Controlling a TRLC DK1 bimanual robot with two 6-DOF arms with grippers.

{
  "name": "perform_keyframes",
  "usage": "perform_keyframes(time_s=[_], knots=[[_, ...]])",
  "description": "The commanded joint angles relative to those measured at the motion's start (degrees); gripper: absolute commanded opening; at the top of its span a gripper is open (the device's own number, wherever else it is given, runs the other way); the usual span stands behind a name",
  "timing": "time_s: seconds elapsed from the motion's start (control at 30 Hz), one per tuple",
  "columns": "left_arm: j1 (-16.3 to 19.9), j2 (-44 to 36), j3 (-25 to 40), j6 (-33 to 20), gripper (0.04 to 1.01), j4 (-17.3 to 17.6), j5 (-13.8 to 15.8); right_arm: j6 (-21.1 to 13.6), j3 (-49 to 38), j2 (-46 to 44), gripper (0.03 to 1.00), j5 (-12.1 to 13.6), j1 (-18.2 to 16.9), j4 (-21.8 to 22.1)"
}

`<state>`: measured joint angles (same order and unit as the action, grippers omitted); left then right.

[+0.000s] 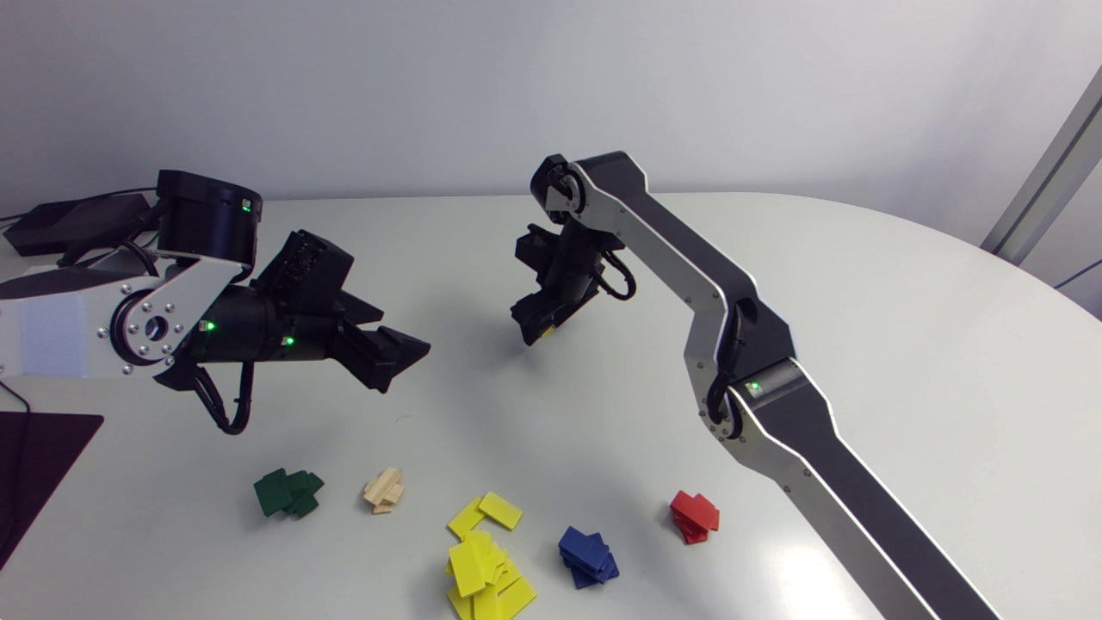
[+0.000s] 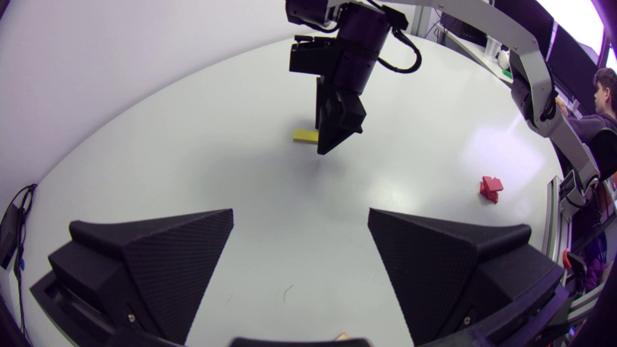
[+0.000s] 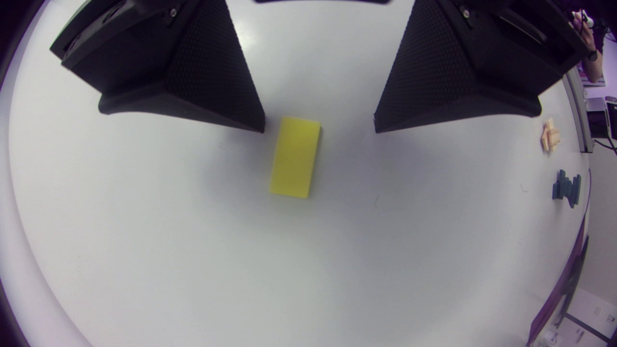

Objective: Take domino bricks one by one from the mixed stack on the table and place each onto the existing stack of the same color.

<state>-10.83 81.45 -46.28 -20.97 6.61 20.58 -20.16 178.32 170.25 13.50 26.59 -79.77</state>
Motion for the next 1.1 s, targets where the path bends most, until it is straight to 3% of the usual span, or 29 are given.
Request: perform_keyframes(time_s=[0.0,0.27,0.53,1.07], knots=[[0.11,0.73,1.02,-0.12,0.995,-0.28,0.34,1.18,3.44,2.36,0.767,-0.49,0.31,0.31],[0.28,0.64,1.63,-0.21,0.995,-0.55,0.34,2.06,3.35,2.63,0.716,-3.65,1.45,1.72],[0.55,0.11,2.25,-0.47,0.995,-0.46,0.34,3.11,2.03,2.54,0.38,-5.23,1.71,1.72],[1.16,-1.56,3.22,-0.74,0.995,-0.37,1.13,5.31,3.79,3.68,0.323,-6.99,2.15,-2.15]])
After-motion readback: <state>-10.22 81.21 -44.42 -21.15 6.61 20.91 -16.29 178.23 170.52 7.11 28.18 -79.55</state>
